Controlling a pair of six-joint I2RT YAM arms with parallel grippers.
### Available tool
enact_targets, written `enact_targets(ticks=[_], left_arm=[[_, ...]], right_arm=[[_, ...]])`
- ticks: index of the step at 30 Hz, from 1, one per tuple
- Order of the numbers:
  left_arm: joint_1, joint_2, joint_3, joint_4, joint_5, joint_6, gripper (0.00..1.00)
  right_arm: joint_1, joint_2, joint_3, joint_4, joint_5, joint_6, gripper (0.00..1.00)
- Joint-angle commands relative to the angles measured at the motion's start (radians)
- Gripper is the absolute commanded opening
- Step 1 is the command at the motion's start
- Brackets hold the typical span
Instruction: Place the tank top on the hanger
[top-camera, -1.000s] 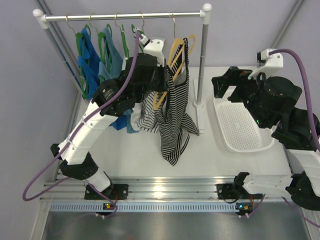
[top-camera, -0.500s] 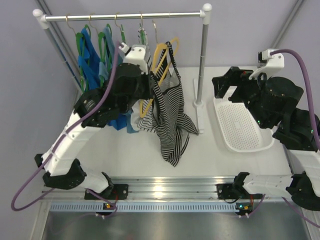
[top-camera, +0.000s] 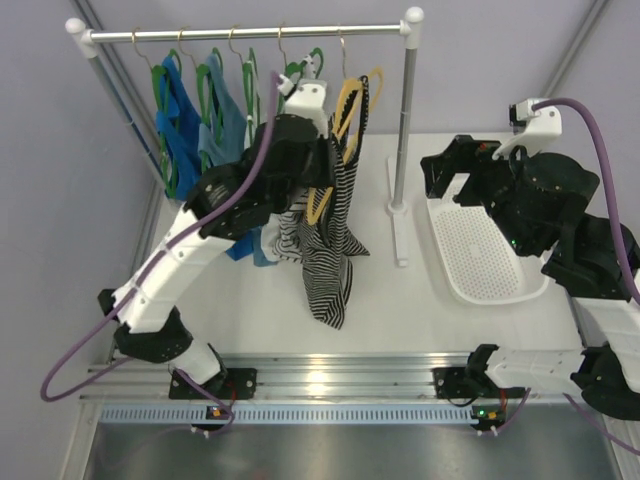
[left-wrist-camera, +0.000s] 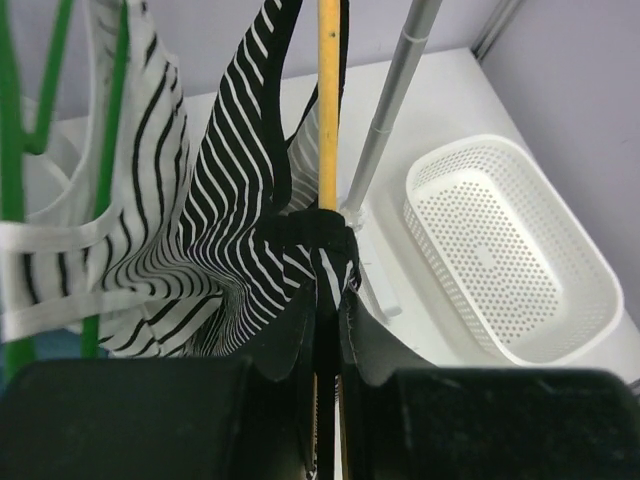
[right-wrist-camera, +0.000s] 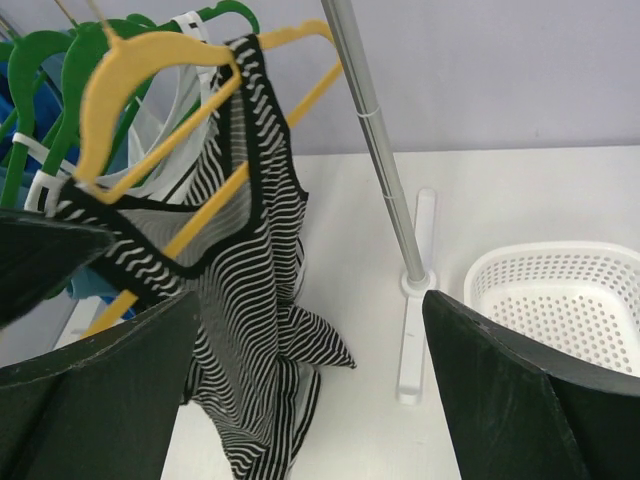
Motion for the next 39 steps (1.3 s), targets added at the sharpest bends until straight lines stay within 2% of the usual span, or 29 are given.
enact_targets(ticks=[1, 4, 15, 23, 34, 38, 39], left_arm=[[0.013, 0.058, 0.096, 0.112, -0.021, 0.051, 0.0], [0.037, 0.094, 0.134, 0.125, 0.0, 0.069, 0.0], [0.117, 0.097, 0.133, 0.204, 0.091, 0.118, 0.0], [0.192, 0.115, 0.141, 0.18, 0.155, 0.091, 0.0], [0.217, 0.129, 0.118, 0.14, 0.198, 0.065, 0.0], [0.215, 0.111, 0.081, 0.129, 0.212, 0.058, 0.14], [0.215, 0.103, 0.07, 0.123, 0.215, 0.058, 0.21]], right_arm=[[-0.005, -0.001, 0.015, 0.0, 0.004, -0.005, 0.93], [-0.003, -0.004, 0.015, -0.003, 0.003, 0.0, 0.93], [-0.003, -0.014, 0.007, -0.006, 0.004, 0.004, 0.93], [-0.005, -0.012, 0.001, -0.004, -0.002, 0.009, 0.93], [-0.005, -0.029, -0.031, 0.005, -0.01, 0.015, 0.93], [-0.003, -0.029, -0.039, 0.005, -0.013, 0.017, 0.94], [-0.005, -0.031, -0.04, 0.006, -0.013, 0.017, 0.94]])
